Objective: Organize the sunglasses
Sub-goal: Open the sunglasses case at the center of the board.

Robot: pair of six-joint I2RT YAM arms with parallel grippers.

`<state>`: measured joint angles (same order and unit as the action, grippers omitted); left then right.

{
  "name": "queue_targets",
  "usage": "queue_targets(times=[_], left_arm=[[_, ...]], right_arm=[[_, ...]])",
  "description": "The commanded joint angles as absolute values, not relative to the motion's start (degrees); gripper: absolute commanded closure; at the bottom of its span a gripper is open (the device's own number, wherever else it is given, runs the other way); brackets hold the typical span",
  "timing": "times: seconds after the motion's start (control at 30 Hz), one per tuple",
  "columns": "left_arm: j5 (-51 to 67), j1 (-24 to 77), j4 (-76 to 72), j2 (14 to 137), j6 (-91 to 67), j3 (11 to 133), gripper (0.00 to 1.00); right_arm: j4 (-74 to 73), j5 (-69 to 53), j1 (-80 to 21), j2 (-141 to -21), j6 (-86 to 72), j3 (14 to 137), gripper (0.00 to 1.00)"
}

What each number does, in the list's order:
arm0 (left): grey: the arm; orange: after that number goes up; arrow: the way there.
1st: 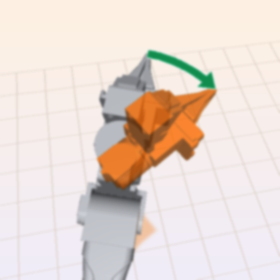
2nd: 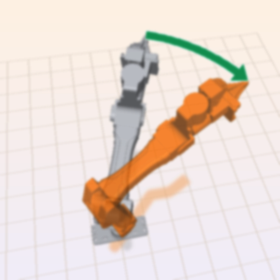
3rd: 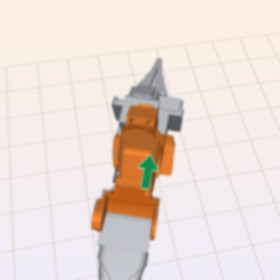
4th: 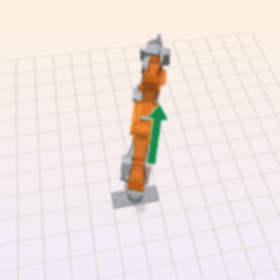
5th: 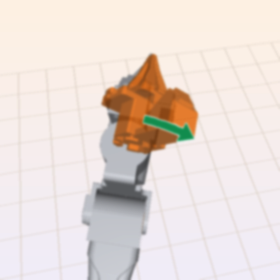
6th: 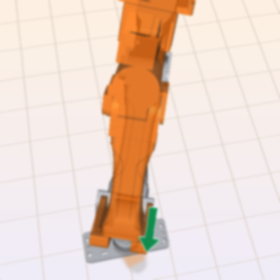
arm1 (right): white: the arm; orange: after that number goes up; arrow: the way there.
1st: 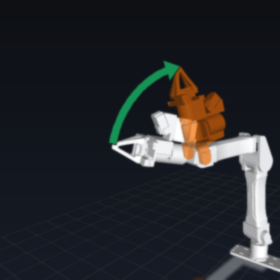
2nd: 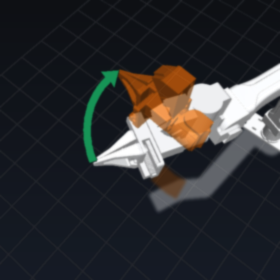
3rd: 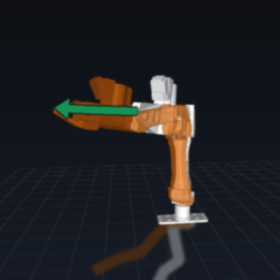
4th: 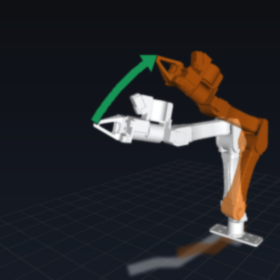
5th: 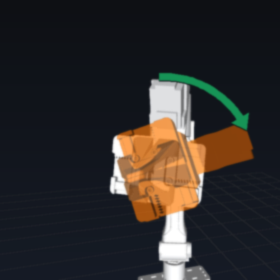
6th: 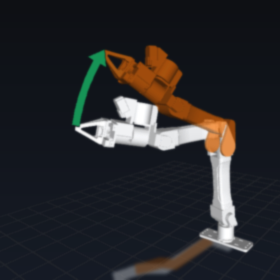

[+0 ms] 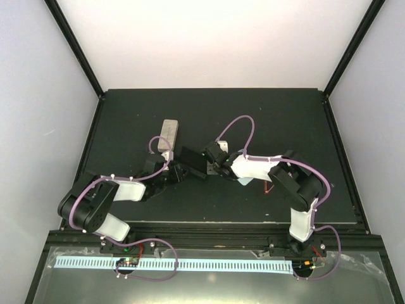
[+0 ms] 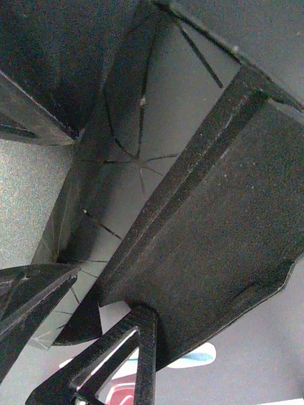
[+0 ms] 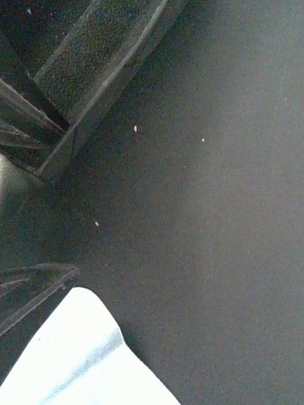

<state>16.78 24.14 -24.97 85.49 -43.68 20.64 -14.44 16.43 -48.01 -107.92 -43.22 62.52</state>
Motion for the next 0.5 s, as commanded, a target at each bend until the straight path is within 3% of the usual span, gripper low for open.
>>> queue_targets(times=[0.0, 0.27, 0.47], left_arm=[[12.4, 24.2, -13.8, 88.3, -42.2, 19.8, 0.50], [13.2, 24.2, -11.4, 81.9, -41.4, 20.6, 0.50], [11.7, 24.1, -7.0, 73.8, -40.3, 20.9, 0.46]], right_arm=[[-15.6, 18.2, -47.8, -107.1, -41.9, 62.4, 0.50], [-15.7, 9.4, -47.8, -100.5, -35.7, 61.5, 0.36], [-15.0, 2.4, -47.8, -96.7, -32.9, 60.0, 0.33]])
